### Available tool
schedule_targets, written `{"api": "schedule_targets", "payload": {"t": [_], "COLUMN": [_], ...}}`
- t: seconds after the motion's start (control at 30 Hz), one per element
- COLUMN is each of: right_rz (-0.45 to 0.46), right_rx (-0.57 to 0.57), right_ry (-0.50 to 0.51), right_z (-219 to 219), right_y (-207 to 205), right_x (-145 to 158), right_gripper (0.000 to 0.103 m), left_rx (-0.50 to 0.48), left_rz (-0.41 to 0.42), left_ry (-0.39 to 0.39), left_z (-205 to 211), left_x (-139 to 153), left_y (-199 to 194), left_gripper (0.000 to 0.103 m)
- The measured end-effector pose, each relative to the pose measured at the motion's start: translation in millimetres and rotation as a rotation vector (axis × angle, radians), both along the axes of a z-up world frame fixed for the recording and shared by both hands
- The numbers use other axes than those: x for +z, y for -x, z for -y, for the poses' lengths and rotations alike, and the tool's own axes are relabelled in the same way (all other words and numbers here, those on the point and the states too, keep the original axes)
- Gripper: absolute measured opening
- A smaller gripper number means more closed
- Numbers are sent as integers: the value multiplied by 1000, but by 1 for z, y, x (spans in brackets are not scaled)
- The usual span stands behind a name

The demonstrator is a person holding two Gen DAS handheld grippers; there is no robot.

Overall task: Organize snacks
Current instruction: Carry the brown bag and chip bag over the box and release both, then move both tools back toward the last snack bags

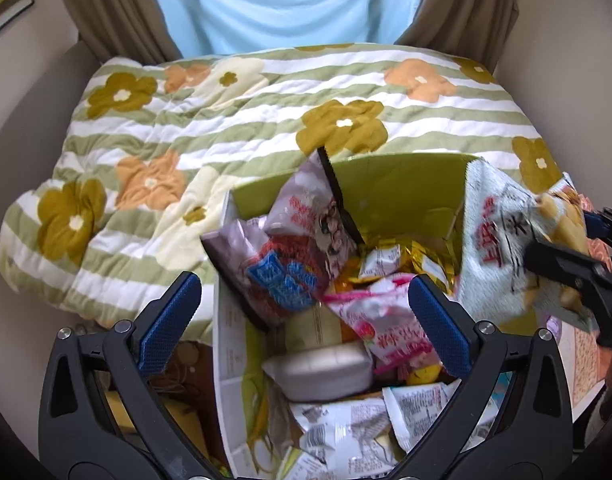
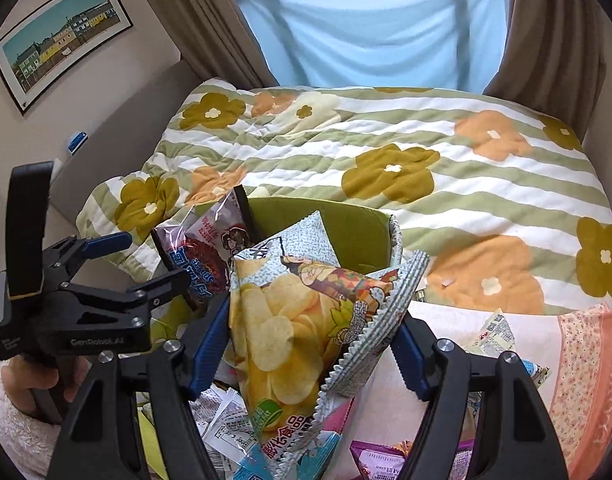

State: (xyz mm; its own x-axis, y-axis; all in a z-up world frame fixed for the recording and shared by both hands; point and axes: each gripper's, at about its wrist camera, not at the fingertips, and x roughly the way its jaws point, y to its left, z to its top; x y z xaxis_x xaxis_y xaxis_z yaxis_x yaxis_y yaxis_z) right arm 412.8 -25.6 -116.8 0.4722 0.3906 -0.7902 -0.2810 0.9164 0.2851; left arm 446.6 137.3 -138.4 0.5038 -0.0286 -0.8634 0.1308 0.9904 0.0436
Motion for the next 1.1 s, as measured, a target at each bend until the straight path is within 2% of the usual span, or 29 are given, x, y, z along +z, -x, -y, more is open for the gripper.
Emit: {"api": "schedule_targets", "payload": {"t": [0.27, 0.4, 0.43, 0.5, 0.53, 0.57, 0.87, 1.1], "right_rz": [-33, -12, -1, 25, 38, 44, 40, 85], "right_rx": [33, 55, 52, 41, 36, 33, 52, 18], "right_ry": [-9, -3, -4, -8, -12, -18, -15, -11], "right_z": [-5, -14, -16, -18, -19, -18, -8, 6], "right_y": [-15, -21, -23, -24, -23, -22, 2, 26], "right_x": [-11, -8, -7, -5, -4, -3, 3, 25], "right_gripper": [70, 72, 74, 85, 93, 96, 96, 96], "left_rx": [35, 59, 64, 74, 77, 79, 85, 56], "left_rz": [-29, -29, -29, -24, -23, -23, -23, 9], "left_ry": [6, 12, 15, 19, 19, 21, 40, 64], "left_z": [-2, -8, -10, -13, -14, -15, -15, -11], "left_x": [-12, -10, -10, -7, -6, -6, -3, 11], "left_y": [22, 24, 25, 27, 28, 30, 48, 60], "left_gripper": [103, 103, 103, 103, 103, 103, 103, 103]}}
